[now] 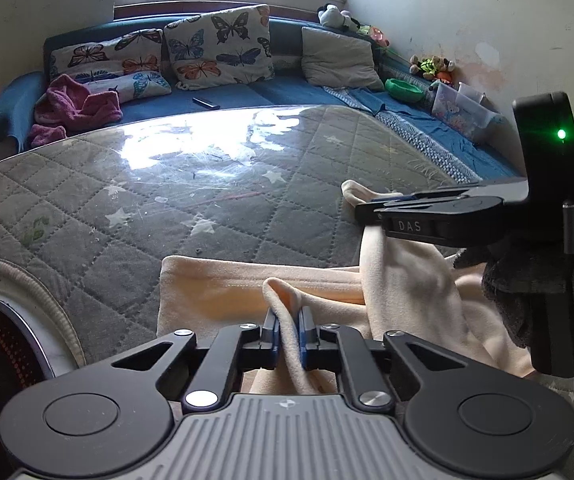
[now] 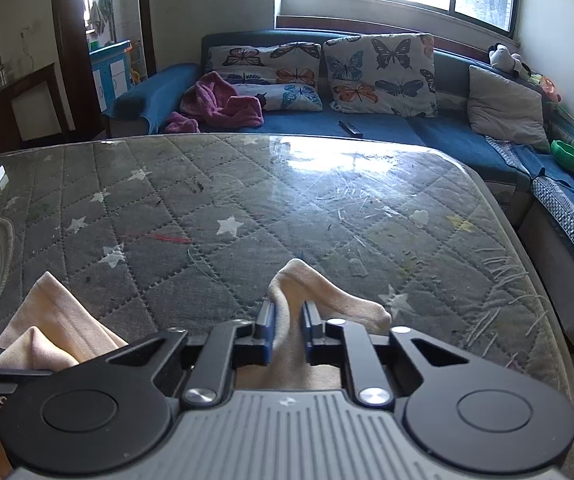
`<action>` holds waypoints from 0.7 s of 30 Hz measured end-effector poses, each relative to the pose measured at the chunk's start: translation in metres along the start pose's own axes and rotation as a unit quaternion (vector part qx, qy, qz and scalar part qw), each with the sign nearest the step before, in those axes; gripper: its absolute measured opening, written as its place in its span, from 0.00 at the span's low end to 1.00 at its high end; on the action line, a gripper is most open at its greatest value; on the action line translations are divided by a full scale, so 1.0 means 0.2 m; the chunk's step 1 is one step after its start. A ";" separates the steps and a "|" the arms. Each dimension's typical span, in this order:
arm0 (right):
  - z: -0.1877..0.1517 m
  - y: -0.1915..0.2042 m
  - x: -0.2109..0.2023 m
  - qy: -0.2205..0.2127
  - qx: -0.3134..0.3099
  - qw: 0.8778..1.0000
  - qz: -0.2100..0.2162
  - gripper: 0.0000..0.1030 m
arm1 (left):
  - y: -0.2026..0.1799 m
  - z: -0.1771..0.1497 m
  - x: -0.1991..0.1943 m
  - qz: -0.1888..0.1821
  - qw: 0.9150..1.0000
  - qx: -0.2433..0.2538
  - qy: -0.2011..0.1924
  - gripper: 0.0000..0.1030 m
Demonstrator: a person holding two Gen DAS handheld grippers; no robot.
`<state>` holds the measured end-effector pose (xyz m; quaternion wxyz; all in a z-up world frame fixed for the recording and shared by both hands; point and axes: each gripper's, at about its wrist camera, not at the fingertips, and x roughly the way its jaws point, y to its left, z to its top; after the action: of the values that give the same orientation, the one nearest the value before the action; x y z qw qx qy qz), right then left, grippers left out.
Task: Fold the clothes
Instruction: 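Close both tools on the sweatshirt fabric and lift it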
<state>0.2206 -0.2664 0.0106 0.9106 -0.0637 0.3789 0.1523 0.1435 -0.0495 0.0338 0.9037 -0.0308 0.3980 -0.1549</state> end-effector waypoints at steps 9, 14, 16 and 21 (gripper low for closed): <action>-0.05 -0.03 -0.23 -0.045 0.001 0.999 -0.013 0.05 | 0.01 -0.03 -0.20 0.019 0.999 -0.015 -0.044 0.06; -0.09 -0.06 -0.43 -0.076 0.002 0.997 -0.026 0.05 | 0.06 -0.08 -0.36 0.036 0.996 -0.036 -0.069 0.06; -0.11 -0.08 -0.52 -0.090 0.005 0.995 -0.032 0.05 | 0.08 -0.10 -0.43 0.047 0.995 -0.045 -0.080 0.06; -0.17 -0.13 -0.74 -0.124 0.004 0.991 -0.050 0.05 | 0.17 -0.19 -0.62 0.076 0.989 -0.073 -0.107 0.06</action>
<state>0.1071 -0.3324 0.0915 0.9574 -0.0592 0.2598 0.1117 0.0453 0.0227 0.0897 0.9456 -0.0827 0.3103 -0.0525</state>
